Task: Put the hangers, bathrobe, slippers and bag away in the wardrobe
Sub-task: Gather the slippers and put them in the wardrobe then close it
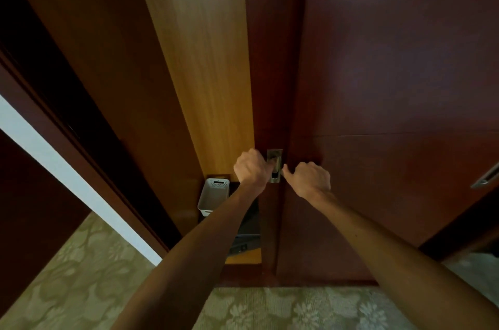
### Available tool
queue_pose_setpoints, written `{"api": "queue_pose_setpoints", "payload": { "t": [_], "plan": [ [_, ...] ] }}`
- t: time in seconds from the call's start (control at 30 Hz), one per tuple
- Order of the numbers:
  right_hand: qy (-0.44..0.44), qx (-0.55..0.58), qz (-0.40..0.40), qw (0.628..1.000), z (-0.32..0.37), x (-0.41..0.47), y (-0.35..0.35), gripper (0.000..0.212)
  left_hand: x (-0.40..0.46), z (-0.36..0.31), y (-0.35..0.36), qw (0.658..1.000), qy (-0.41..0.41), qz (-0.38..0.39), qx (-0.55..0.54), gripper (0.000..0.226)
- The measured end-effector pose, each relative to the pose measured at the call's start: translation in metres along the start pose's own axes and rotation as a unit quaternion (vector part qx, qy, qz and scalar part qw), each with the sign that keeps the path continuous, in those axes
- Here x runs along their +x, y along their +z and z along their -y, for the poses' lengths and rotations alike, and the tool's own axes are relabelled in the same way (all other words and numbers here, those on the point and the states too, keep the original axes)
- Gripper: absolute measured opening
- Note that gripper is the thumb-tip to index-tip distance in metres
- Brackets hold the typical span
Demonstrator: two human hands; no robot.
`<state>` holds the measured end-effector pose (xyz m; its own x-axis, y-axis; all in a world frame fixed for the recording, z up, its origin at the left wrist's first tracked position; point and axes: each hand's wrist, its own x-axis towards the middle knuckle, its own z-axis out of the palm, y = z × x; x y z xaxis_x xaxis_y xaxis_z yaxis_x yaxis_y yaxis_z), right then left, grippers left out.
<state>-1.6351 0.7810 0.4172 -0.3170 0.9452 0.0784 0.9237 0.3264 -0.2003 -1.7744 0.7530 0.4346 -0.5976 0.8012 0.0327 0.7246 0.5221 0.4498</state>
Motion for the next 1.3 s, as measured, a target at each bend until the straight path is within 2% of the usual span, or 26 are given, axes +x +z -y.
{"api": "queue_pose_setpoints", "payload": {
  "t": [0.7, 1.07, 1.3],
  "plan": [
    [0.008, 0.011, -0.016, 1.000, -0.100, -0.001, -0.016, 0.070, -0.021, -0.065, 0.039, 0.999, 0.028, -0.020, 0.017, 0.047],
    [0.000, 0.028, -0.006, 1.000, -0.102, 0.001, -0.010, 0.072, -0.025, -0.067, 0.035, 0.999, 0.034, -0.009, 0.011, 0.046],
    [0.020, 0.041, -0.013, 0.999, -0.103, -0.003, -0.010, 0.072, -0.025, -0.065, 0.030, 0.998, 0.040, -0.002, 0.049, 0.051]
  ]
}}
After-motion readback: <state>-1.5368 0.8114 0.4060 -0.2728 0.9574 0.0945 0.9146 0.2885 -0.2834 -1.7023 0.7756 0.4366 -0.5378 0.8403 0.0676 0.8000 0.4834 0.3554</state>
